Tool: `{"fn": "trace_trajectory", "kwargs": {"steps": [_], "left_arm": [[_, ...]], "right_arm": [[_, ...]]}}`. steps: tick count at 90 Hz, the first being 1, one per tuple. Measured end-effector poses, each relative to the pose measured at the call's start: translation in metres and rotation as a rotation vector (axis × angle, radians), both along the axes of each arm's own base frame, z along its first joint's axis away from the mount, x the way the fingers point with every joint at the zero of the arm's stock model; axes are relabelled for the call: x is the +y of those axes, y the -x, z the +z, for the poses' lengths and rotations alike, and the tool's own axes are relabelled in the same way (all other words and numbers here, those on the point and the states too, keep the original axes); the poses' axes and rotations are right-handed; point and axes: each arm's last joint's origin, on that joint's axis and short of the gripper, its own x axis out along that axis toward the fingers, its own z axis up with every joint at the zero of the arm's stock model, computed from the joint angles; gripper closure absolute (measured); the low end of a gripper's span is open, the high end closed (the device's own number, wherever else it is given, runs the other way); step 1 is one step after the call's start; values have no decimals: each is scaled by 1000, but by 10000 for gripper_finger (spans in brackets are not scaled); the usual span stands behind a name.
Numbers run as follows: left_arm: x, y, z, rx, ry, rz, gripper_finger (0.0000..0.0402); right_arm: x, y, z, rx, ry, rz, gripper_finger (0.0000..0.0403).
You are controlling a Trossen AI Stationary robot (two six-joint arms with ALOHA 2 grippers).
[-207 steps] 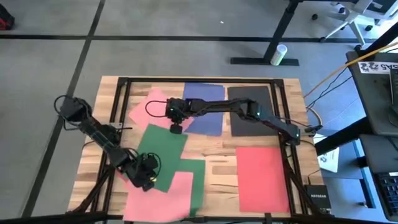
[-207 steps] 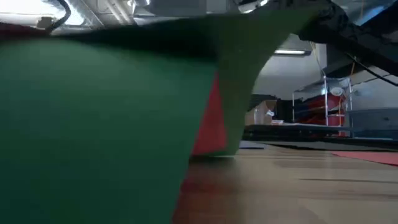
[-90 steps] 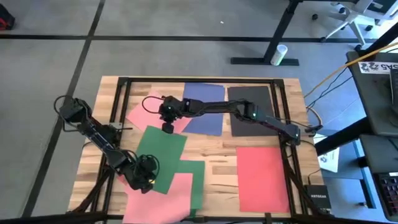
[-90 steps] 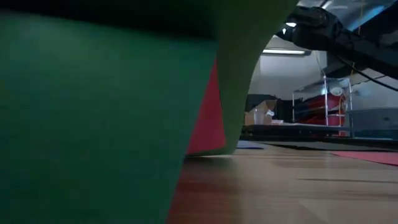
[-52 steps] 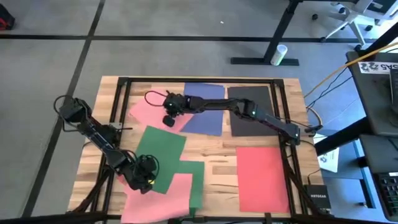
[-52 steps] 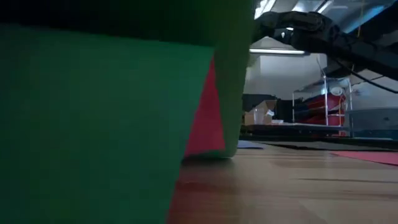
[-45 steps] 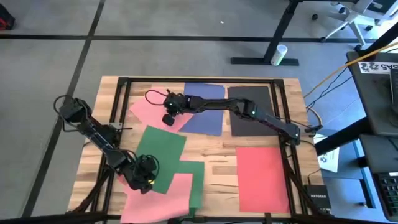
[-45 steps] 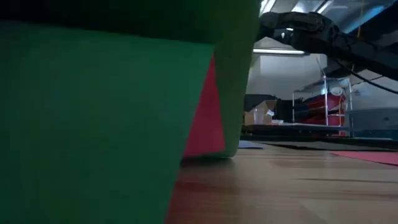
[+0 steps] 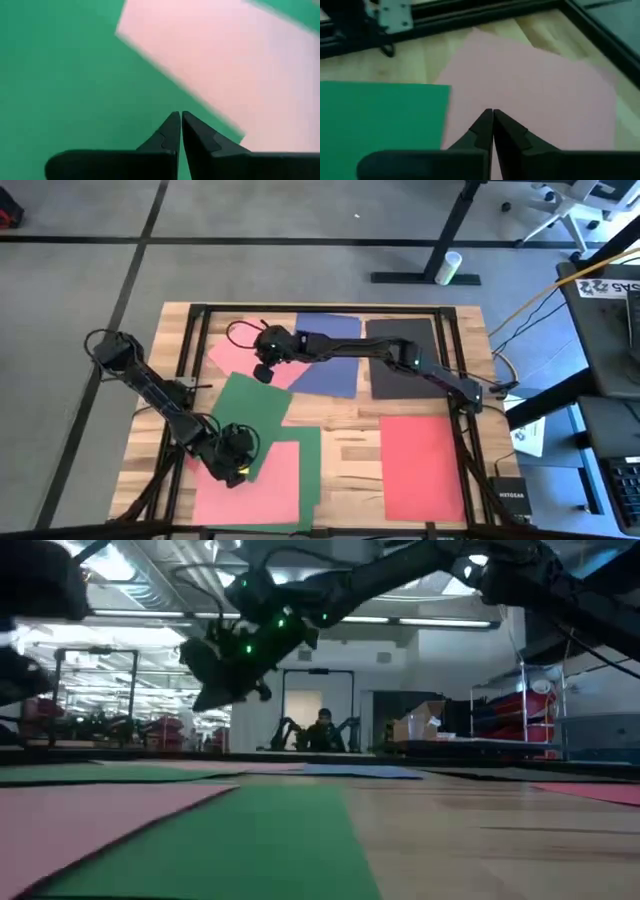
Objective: Organize paper
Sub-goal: Move the pink paper to the top left of the table
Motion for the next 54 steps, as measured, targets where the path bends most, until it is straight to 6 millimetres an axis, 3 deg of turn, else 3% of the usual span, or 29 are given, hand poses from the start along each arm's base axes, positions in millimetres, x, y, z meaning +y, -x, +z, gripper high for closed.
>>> {"fn": "trace_trajectory", "kwargs": {"steps": [13, 35, 54], "left_arm": [[7, -8, 17, -26, -51, -27, 401], [19, -17, 52, -60, -164, -1, 401], [26, -13, 53, -6, -178, 64, 401]], "right_arm": [[5, 11, 13, 102, 62, 10, 403], [1, 44, 3, 515, 181, -43, 403], [-20, 70, -8, 765, 273, -196, 403]]}}
